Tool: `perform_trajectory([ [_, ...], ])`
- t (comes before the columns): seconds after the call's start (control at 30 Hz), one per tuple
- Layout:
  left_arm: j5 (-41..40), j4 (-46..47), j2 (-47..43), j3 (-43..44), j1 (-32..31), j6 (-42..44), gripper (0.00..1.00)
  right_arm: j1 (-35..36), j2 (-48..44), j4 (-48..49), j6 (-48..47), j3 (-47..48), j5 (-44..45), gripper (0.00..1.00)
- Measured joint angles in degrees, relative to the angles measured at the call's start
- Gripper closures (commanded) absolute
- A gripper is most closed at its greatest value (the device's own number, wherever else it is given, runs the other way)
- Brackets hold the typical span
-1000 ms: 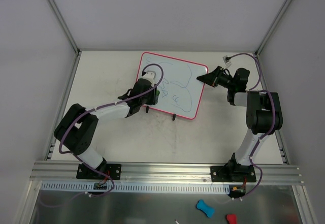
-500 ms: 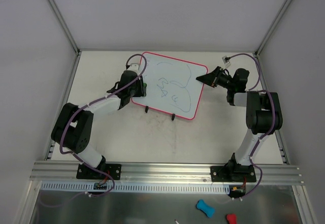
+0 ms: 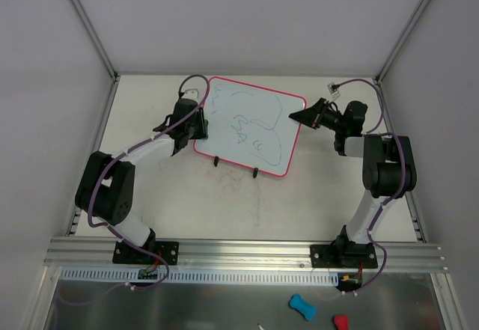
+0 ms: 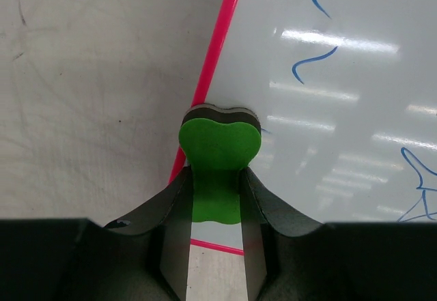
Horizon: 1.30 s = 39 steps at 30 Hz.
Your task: Erase the whiteboard
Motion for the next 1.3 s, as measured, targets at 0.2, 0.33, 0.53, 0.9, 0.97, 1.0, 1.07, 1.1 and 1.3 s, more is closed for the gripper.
perform_trajectory([
  [0.2,0.59,-2.19,1.11,4.09,0.35,0.04,1.00,0.00,0.00,0.00,0.02,0.00,-0.02,1.00],
  [0.33,2.60,-2.27,2.40,5.95,0.31,0.07,1.00,0.00,0.00,0.00,0.04,0.00,-0.02,1.00],
  [0.53,3.39,-2.34,3.37,6.58,-0.28,0.39,1.00,0.00,-0.02,0.00,0.22,0.00,-0.04,1.00],
  [0.9,0.81,-2.82,3.96,7.19,-11.21,2.64,1.00,0.00,0.00,0.00,0.22,0.00,-0.07,1.00],
  [0.97,0.83,-2.95,4.22,7.43,-13.20,3.19,1.00,0.00,-0.02,0.02,0.22,0.00,-0.07,1.00],
  [1.0,0.87,-3.04,4.35,7.52,-13.84,3.50,1.00,0.00,0.00,0.02,0.22,0.00,-0.07,1.00],
  [1.07,0.90,-3.15,4.63,7.58,-14.40,3.91,1.00,0.00,0.00,0.02,0.22,0.00,-0.09,1.00],
  [1.1,0.90,-3.19,4.70,7.58,-14.40,4.17,1.00,0.00,0.00,0.04,0.24,0.00,-0.09,1.00],
  [1.3,-0.17,-3.30,4.74,7.58,-14.14,4.28,1.00,0.00,-0.02,0.09,0.26,-0.02,-0.09,1.00],
])
